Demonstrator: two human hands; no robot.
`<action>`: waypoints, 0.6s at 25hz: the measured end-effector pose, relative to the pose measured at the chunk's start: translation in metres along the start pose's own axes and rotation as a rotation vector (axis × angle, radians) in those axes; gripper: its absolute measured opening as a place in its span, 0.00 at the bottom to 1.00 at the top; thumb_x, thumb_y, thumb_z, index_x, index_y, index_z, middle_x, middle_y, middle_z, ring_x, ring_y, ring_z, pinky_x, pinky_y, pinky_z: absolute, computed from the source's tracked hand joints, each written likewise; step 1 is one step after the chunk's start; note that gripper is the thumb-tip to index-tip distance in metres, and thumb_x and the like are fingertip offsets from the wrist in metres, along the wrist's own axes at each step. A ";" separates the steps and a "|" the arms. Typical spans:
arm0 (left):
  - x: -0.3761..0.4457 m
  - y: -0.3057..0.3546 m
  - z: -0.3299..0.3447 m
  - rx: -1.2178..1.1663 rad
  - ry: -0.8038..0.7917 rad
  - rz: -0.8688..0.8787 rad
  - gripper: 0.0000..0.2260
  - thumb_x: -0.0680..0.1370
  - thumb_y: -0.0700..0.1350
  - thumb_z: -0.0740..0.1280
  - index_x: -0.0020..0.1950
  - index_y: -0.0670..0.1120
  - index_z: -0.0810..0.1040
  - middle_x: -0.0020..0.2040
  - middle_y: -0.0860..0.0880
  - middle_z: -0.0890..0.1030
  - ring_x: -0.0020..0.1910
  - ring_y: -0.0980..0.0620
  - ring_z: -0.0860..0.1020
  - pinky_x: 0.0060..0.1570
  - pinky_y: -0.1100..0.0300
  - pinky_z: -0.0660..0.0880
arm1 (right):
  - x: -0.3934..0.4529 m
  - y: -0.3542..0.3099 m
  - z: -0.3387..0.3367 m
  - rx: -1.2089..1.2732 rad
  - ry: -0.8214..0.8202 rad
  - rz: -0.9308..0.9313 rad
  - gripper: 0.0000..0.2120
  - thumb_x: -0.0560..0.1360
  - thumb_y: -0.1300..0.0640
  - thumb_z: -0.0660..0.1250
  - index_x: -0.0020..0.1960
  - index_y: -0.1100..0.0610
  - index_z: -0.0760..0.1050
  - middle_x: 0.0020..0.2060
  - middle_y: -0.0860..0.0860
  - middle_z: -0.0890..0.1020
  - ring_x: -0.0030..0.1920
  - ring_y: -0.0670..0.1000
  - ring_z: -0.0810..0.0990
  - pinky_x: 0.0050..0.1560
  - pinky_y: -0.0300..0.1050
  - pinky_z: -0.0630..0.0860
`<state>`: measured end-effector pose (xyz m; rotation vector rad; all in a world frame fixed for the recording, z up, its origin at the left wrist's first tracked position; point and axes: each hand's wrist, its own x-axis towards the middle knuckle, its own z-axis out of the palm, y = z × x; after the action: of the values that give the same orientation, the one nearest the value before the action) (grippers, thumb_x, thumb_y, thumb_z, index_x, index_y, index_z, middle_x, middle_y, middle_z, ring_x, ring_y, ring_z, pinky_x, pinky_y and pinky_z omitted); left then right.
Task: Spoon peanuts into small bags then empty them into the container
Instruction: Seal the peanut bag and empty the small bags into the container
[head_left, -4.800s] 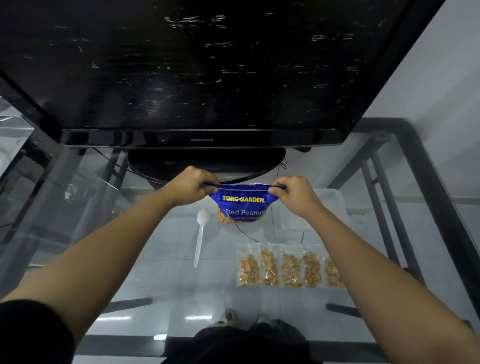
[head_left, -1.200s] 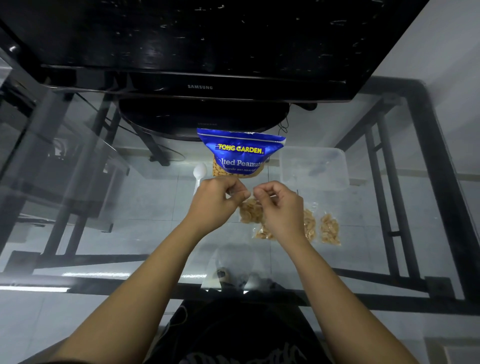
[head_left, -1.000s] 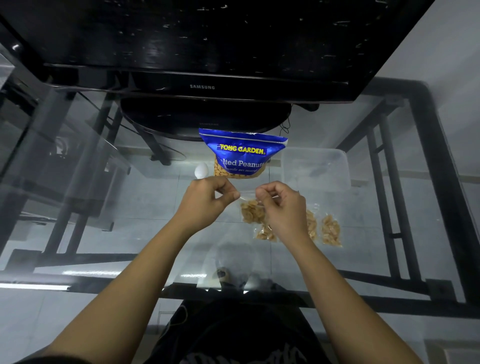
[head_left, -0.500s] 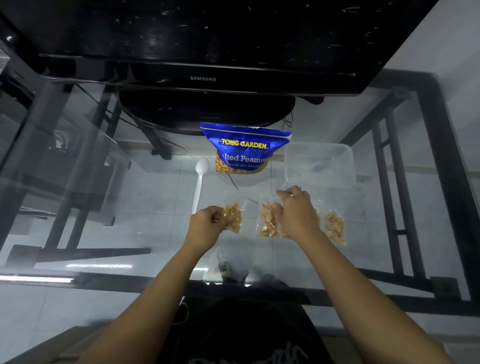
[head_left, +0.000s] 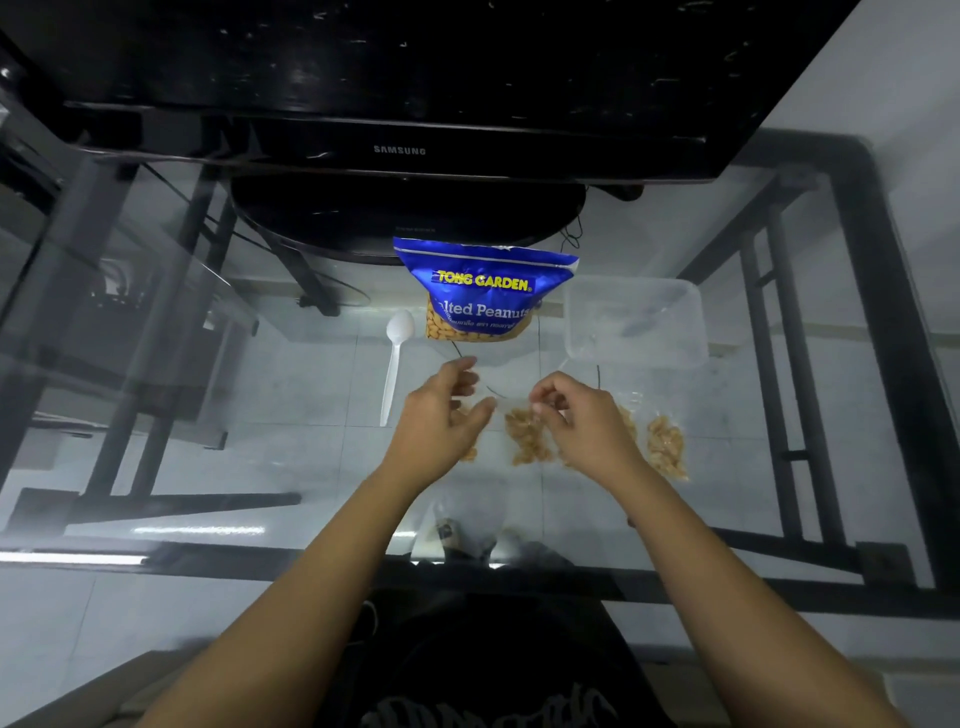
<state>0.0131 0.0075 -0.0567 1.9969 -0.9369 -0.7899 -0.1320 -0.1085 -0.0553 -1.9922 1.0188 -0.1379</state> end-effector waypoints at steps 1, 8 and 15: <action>0.005 0.007 0.002 -0.042 -0.095 0.015 0.19 0.74 0.44 0.70 0.64 0.45 0.73 0.52 0.51 0.79 0.51 0.57 0.77 0.55 0.64 0.74 | -0.003 0.000 -0.001 0.066 0.009 0.015 0.03 0.74 0.59 0.67 0.48 0.53 0.76 0.40 0.46 0.81 0.42 0.43 0.79 0.44 0.34 0.74; 0.021 0.040 -0.015 0.015 -0.209 0.190 0.07 0.73 0.42 0.70 0.51 0.45 0.82 0.40 0.50 0.84 0.38 0.61 0.80 0.45 0.66 0.77 | -0.012 -0.022 -0.024 0.230 0.207 0.022 0.02 0.70 0.57 0.72 0.43 0.55 0.82 0.34 0.45 0.82 0.38 0.44 0.82 0.45 0.37 0.78; 0.034 0.093 -0.040 0.416 -0.040 0.455 0.08 0.75 0.49 0.68 0.46 0.46 0.82 0.41 0.51 0.79 0.43 0.51 0.76 0.42 0.55 0.71 | -0.007 -0.063 -0.052 0.181 0.311 -0.118 0.04 0.72 0.56 0.70 0.43 0.56 0.82 0.35 0.49 0.84 0.35 0.42 0.80 0.39 0.33 0.75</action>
<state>0.0311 -0.0451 0.0352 1.9896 -1.6096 -0.4011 -0.1213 -0.1189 0.0254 -1.8998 1.0404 -0.5987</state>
